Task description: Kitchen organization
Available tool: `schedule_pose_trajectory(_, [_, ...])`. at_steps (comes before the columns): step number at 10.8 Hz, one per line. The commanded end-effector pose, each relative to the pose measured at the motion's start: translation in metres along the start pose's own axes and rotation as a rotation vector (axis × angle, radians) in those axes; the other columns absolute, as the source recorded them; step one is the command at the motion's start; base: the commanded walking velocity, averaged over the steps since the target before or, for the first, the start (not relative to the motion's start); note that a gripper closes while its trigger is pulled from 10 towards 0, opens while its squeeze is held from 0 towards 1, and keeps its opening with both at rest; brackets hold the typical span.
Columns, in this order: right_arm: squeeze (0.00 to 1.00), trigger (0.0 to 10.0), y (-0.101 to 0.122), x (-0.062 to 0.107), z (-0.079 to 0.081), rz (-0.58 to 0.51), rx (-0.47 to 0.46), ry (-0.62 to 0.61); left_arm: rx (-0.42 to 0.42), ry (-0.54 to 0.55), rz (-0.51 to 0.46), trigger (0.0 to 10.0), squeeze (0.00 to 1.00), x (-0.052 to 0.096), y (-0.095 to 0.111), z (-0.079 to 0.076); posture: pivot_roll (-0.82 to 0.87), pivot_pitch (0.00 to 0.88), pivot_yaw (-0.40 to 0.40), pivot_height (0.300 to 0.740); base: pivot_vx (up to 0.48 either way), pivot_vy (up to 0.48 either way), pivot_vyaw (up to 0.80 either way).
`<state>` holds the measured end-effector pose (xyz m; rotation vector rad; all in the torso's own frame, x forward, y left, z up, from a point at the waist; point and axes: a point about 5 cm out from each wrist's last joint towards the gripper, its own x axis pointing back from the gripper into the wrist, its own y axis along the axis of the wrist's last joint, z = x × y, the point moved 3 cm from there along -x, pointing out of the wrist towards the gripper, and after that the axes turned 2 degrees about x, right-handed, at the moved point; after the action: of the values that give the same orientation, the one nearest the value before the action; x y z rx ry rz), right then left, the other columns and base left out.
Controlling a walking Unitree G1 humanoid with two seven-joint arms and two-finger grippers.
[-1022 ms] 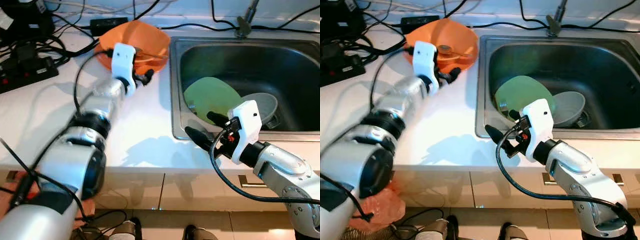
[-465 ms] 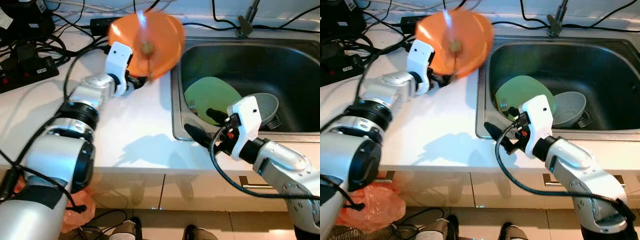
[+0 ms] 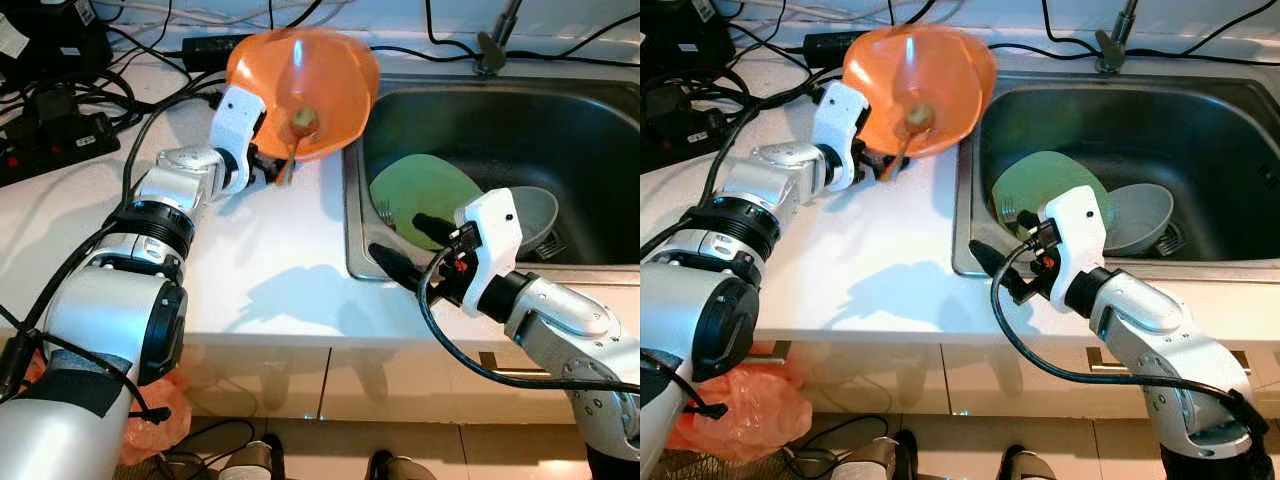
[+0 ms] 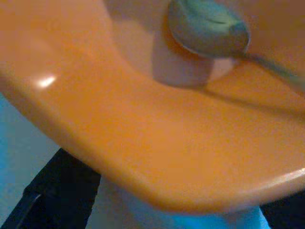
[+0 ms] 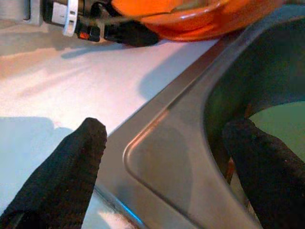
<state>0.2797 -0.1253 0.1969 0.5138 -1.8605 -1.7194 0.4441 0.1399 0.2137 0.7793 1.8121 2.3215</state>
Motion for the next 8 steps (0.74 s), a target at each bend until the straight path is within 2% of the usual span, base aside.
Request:
schedule_pose_trajectory(1, [0.00, 10.0, 0.001, -0.001, -0.001, -0.001, 0.007, -0.002, -0.009, -0.027, 0.157, 10.0, 0.00, -0.001, -0.040, -0.005, -0.04, 0.171, 0.021, 0.740, 0.000, 0.000, 0.00])
schedule_pose_trajectory(3, [0.00, 10.0, 0.000, -0.002, -0.001, -0.005, 0.004, 0.000, -0.044, -0.079, 0.194, 10.0, 0.00, -0.001, -0.052, -0.010, -0.04, 0.166, 0.020, 0.740, 0.000, 0.000, 0.00])
schedule_pose_trajectory(5, [0.00, 10.0, 0.000, -0.004, -0.001, -0.010, 0.002, 0.001, -0.064, -0.097, 0.213, 10.0, 0.00, 0.002, -0.055, -0.008, -0.03, 0.159, 0.019, 0.740, 0.000, 0.000, 0.00])
schedule_pose_trajectory(7, [0.00, 10.0, 0.001, -0.005, -0.001, -0.018, -0.002, 0.001, -0.083, -0.097, 0.205, 10.0, 0.00, 0.004, -0.050, -0.004, -0.02, 0.154, 0.021, 0.740, 0.000, 0.000, 0.00])
schedule_pose_trajectory(8, [0.00, 10.0, 0.001, -0.006, -0.002, -0.021, -0.004, 0.000, -0.102, -0.088, 0.170, 10.0, 0.00, 0.005, -0.042, -0.002, -0.02, 0.153, 0.022, 0.740, 0.000, 0.000, 0.00])
